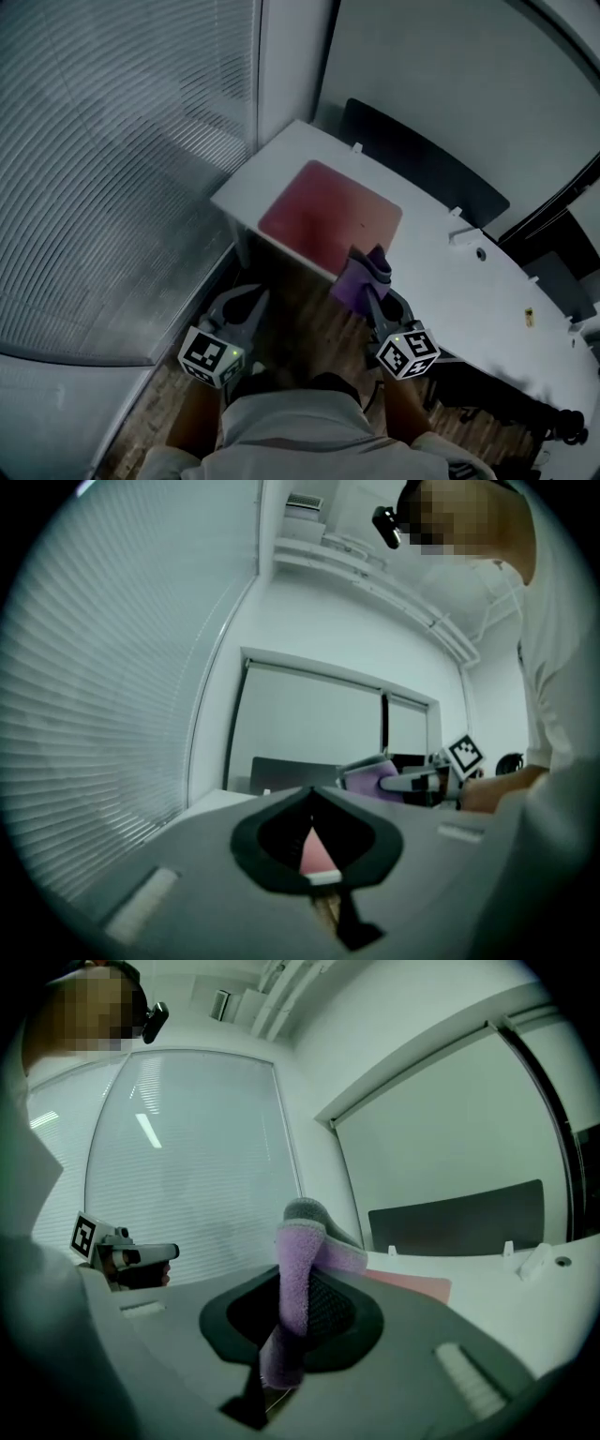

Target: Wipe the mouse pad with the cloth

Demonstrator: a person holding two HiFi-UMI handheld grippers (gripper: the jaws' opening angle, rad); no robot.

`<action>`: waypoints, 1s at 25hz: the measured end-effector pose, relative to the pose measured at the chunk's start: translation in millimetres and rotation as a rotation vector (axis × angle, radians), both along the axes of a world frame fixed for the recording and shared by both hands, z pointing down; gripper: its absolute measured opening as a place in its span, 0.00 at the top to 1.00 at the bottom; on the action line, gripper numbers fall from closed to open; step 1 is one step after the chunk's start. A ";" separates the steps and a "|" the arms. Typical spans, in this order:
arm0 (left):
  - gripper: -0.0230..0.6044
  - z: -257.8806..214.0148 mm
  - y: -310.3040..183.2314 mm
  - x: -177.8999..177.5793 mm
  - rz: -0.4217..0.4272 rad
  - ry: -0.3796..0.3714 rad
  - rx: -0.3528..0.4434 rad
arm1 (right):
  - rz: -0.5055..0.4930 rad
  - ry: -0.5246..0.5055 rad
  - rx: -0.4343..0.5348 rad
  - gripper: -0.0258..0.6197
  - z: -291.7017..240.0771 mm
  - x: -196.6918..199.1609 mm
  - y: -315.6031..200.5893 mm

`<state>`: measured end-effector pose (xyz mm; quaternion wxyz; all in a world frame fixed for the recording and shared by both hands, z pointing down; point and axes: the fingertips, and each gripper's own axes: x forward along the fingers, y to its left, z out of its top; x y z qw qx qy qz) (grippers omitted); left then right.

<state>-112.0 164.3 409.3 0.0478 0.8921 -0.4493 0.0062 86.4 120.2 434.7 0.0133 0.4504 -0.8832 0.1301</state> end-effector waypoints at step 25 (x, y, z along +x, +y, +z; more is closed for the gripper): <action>0.96 -8.9 -262.0 77.6 0.118 -0.058 -0.010 | 0.073 -0.107 -0.070 0.89 16.9 63.3 -245.7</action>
